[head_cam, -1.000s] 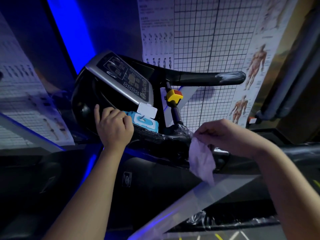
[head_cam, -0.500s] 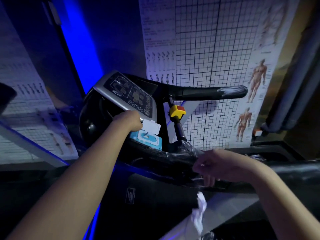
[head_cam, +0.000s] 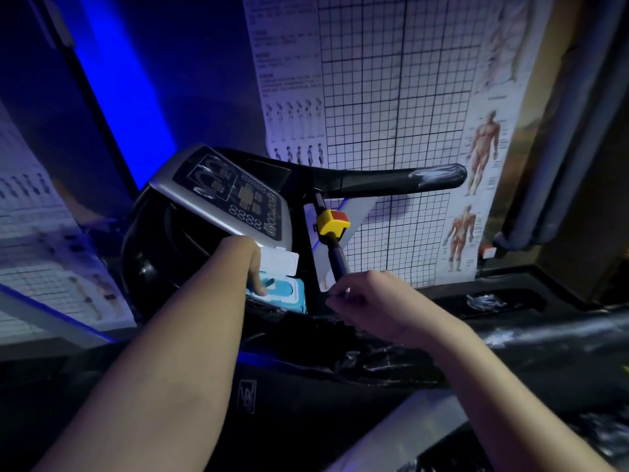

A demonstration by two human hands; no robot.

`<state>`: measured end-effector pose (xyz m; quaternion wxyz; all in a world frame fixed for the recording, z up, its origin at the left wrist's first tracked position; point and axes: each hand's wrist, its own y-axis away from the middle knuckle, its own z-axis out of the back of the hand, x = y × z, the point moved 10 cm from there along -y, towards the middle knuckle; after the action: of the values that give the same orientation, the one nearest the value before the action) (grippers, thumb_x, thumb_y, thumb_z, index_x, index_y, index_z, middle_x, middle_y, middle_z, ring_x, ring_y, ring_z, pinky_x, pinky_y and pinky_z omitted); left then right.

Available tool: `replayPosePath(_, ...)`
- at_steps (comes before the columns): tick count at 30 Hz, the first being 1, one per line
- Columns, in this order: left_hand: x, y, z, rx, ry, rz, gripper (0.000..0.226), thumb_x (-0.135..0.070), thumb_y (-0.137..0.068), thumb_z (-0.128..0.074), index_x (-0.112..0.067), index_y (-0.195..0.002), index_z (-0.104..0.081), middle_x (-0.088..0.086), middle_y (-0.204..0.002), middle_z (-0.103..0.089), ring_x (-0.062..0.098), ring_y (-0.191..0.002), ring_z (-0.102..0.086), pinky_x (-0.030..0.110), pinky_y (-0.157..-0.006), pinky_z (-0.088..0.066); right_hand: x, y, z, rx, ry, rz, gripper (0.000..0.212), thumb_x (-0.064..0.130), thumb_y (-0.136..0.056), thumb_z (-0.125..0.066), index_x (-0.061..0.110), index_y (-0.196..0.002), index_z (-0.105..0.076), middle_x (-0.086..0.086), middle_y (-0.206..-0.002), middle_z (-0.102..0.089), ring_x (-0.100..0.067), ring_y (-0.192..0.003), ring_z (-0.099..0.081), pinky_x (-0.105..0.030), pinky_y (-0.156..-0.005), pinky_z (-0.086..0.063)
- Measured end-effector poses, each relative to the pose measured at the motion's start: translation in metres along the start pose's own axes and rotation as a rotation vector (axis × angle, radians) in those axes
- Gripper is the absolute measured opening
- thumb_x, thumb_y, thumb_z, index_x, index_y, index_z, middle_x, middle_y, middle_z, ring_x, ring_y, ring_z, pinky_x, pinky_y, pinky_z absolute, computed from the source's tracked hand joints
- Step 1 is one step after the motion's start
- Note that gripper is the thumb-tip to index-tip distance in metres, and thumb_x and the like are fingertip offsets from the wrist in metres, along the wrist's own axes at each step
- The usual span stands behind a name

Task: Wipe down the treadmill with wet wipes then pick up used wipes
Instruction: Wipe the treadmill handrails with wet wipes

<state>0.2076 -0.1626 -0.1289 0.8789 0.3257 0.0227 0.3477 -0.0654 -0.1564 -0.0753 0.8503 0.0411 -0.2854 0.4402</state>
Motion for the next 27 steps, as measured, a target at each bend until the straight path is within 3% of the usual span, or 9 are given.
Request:
replayPosePath(5,0.008,-0.006,-0.015,0.098,0.096,-0.023,0.1,-0.052,-0.068,-0.093,0.0,-0.143,-0.053,0.014,-0.156,-0.048,0.035,-0.13,-0.055,0.042,-0.104,-0.049,-0.008,-0.013,0.011,-0.093,-0.074,-0.014,0.023,0.045,-0.096,-0.062,0.027,-0.107,-0.072,0.007,-0.08,-0.073,-0.009,-0.071,-0.067,-0.036,-0.069,-0.056)
replayPosePath(8,0.006,-0.015,-0.012,0.062,0.204,-0.083,0.129,-0.058,-0.039,-0.101,-0.001,-0.144,-0.052,0.015,-0.156,-0.048,0.037,-0.129,-0.055,0.049,-0.111,-0.047,-0.01,-0.016,0.018,-0.136,-0.083,-0.027,0.02,0.04,-0.098,-0.062,0.024,-0.103,-0.072,0.003,-0.077,-0.073,-0.013,-0.068,-0.067,-0.041,-0.068,-0.056)
replayPosePath(10,-0.002,-0.005,-0.006,-0.002,0.364,-0.145,0.131,-0.052,-0.038,-0.101,-0.001,-0.147,-0.048,0.017,-0.158,-0.043,0.039,-0.137,-0.048,0.051,-0.115,-0.041,-0.008,-0.016,0.024,-0.16,-0.111,-0.019,0.019,0.036,-0.098,-0.062,0.021,-0.099,-0.073,0.003,-0.077,-0.073,-0.014,-0.068,-0.068,-0.041,-0.068,-0.056)
replayPosePath(13,-0.009,0.03,0.014,-0.173,0.599,-0.244,0.103,-0.026,-0.071,-0.094,0.001,-0.154,-0.039,0.02,-0.16,-0.039,0.037,-0.143,-0.042,0.044,-0.114,-0.039,-0.008,-0.016,0.026,-0.183,-0.139,-0.011,0.018,0.033,-0.098,-0.063,0.018,-0.098,-0.074,0.003,-0.079,-0.074,-0.013,-0.07,-0.069,-0.041,-0.071,-0.057)
replayPosePath(15,-0.008,0.048,0.029,-0.273,0.701,-0.311,0.082,-0.013,-0.082,-0.087,0.0,-0.151,-0.043,0.02,-0.155,-0.045,0.033,-0.136,-0.048,0.035,-0.102,-0.041,-0.007,-0.017,0.029,-0.205,-0.148,-0.006,0.017,0.033,-0.097,-0.064,0.02,-0.098,-0.075,0.006,-0.078,-0.073,-0.01,-0.069,-0.068,-0.04,-0.07,-0.058)
replayPosePath(18,0.006,0.074,0.053,-0.428,0.825,-0.383,0.036,-0.01,-0.082,-0.086,-0.009,-0.109,-0.062,0.016,-0.122,-0.066,0.023,-0.093,-0.061,0.028,-0.073,-0.047,0.001,-0.016,0.036,-0.235,-0.139,0.027,0.013,0.031,-0.097,-0.065,0.025,-0.097,-0.076,0.011,-0.076,-0.071,-0.002,-0.066,-0.065,-0.029,-0.064,-0.055)
replayPosePath(20,0.019,0.092,0.066,-0.527,0.943,-0.447,0.031,-0.012,-0.081,-0.087,-0.013,-0.086,-0.056,0.012,-0.096,-0.067,0.019,-0.077,-0.059,0.026,-0.063,-0.044,0.012,-0.015,0.042,-0.263,-0.115,0.066,0.013,0.031,-0.097,-0.065,0.026,-0.095,-0.077,0.013,-0.073,-0.07,0.0,-0.063,-0.062,-0.022,-0.059,-0.05)
replayPosePath(23,0.027,0.127,0.071,-0.609,1.204,-0.56,0.028,-0.008,-0.087,-0.081,-0.015,-0.083,-0.054,0.008,-0.08,-0.066,0.019,-0.07,-0.062,0.024,-0.059,-0.049,0.035,-0.015,0.051,-0.315,-0.144,0.131,0.01,0.028,-0.095,-0.068,0.026,-0.096,-0.078,0.018,-0.068,-0.065,0.007,-0.062,-0.059,-0.01,-0.056,-0.041)
replayPosePath(27,0.035,0.163,0.066,-0.717,1.468,-0.643,0.025,-0.003,-0.09,-0.076,-0.015,-0.085,-0.055,0.005,-0.079,-0.067,0.012,-0.066,-0.064,0.019,-0.057,-0.054,0.067,-0.019,0.062,-0.4,-0.13,0.176,0.01,0.04,-0.09,-0.072,0.03,-0.091,-0.072,0.011,-0.074,-0.071,-0.002,-0.064,-0.064,-0.029,-0.059,-0.054)
